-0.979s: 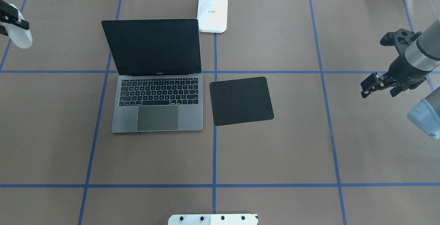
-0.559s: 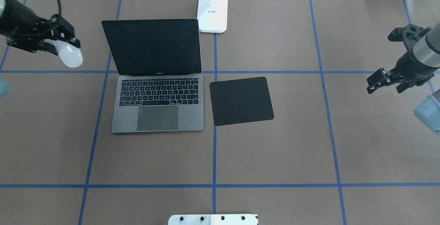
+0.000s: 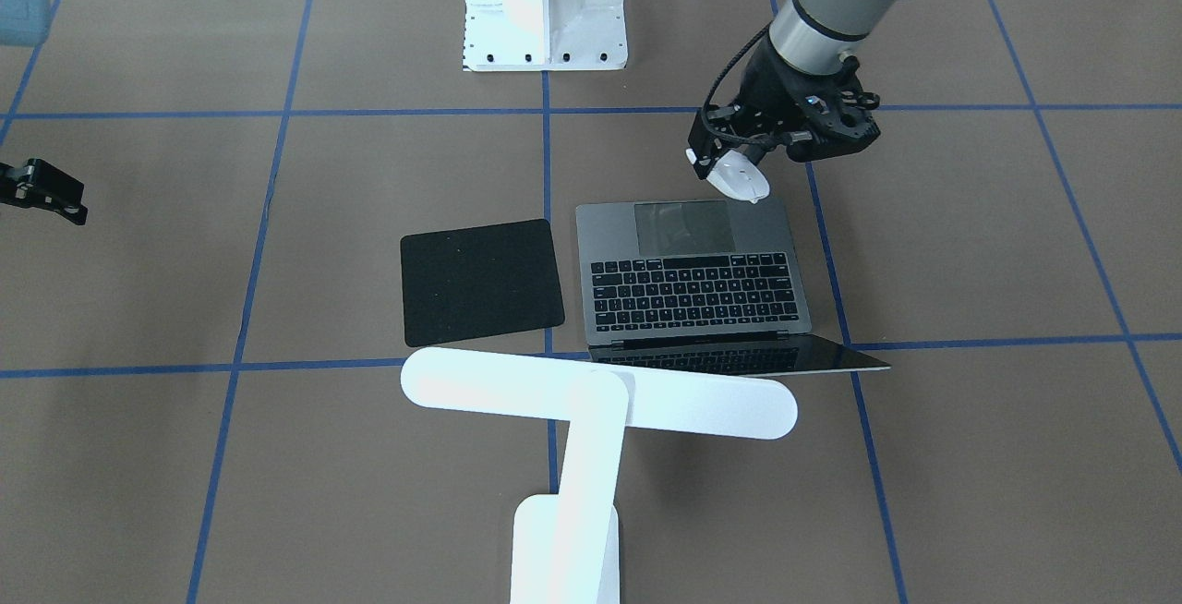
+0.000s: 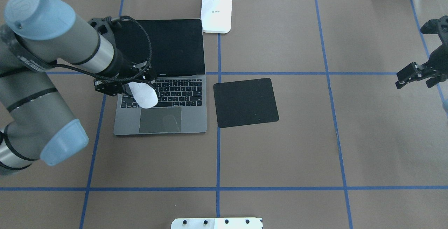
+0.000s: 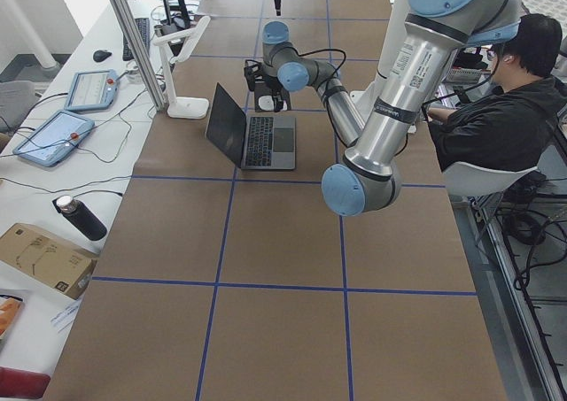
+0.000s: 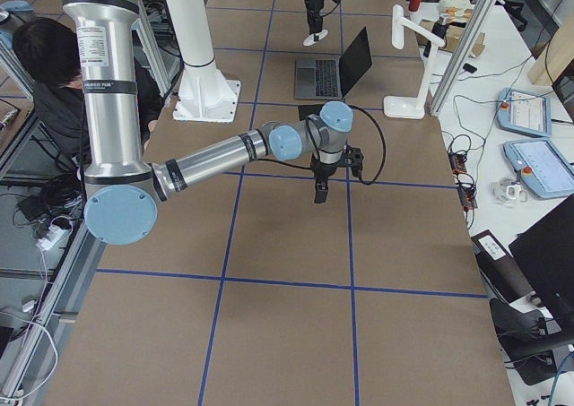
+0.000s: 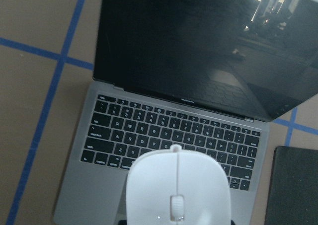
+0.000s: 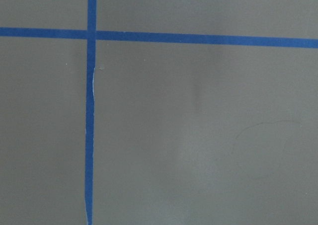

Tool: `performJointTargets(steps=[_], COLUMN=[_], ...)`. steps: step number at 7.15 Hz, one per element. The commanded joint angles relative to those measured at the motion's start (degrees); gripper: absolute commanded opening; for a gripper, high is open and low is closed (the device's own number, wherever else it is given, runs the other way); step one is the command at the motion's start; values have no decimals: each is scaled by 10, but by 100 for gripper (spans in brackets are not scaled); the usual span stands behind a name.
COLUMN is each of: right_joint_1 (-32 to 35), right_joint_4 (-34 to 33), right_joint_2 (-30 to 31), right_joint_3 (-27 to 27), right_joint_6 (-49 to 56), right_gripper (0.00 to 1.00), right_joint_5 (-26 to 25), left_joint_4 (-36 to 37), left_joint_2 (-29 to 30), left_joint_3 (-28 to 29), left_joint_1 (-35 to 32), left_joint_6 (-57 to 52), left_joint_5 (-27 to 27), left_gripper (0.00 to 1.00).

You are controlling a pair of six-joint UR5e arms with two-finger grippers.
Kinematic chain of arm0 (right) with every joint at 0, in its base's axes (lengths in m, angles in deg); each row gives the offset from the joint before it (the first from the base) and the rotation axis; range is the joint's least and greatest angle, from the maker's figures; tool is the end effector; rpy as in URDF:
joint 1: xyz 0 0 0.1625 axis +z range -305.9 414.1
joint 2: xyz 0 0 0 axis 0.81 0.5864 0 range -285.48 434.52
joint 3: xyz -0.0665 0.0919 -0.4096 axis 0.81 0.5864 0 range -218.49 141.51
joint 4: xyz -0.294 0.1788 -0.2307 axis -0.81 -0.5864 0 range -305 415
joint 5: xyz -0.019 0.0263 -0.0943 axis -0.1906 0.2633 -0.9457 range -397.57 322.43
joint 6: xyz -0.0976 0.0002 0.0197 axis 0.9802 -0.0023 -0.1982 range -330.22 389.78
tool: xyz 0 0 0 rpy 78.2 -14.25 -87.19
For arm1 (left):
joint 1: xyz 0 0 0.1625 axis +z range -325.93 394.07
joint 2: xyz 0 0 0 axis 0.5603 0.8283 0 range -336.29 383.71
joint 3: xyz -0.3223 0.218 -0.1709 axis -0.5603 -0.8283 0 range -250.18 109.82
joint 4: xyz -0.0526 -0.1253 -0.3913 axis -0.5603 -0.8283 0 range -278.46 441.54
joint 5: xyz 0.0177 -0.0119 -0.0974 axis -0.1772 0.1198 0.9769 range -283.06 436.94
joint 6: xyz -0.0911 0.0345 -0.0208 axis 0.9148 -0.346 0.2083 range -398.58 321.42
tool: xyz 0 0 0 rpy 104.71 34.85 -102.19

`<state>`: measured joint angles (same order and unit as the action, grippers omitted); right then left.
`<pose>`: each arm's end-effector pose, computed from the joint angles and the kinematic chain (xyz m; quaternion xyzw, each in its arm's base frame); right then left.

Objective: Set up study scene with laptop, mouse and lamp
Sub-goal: 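Carry the white mouse with the left gripper over the laptop keyboard, then move the white mouse with the left gripper onto the black pad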

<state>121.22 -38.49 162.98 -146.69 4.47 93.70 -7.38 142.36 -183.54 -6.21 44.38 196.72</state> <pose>-0.1311 -0.4845 0.4989 -0.0217 -0.3725 -0.0301 0.9273 0.3846 -0.4358 0.2034 -0.0457 0.4737 -0.1437 0.8677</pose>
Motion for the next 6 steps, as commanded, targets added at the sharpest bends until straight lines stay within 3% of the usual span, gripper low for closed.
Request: performJointTargets(steps=[1, 3, 6], right_joint_1=[77, 140, 191], right_joint_4=[-2, -3, -2], right_joint_2=[62, 110, 149], right_joint_3=[-1, -1, -3], right_joint_6=[121, 189, 199], right_gripper=[99, 99, 99], right_joint_5=[6, 7, 6], left_joint_4=[27, 54, 49], left_joint_2=[54, 134, 262], left_joint_3=[23, 95, 276], left_joint_1=[87, 101, 103], left_joint_6=[36, 34, -1], left_joint_5=[-61, -64, -75], left_gripper=[49, 49, 49])
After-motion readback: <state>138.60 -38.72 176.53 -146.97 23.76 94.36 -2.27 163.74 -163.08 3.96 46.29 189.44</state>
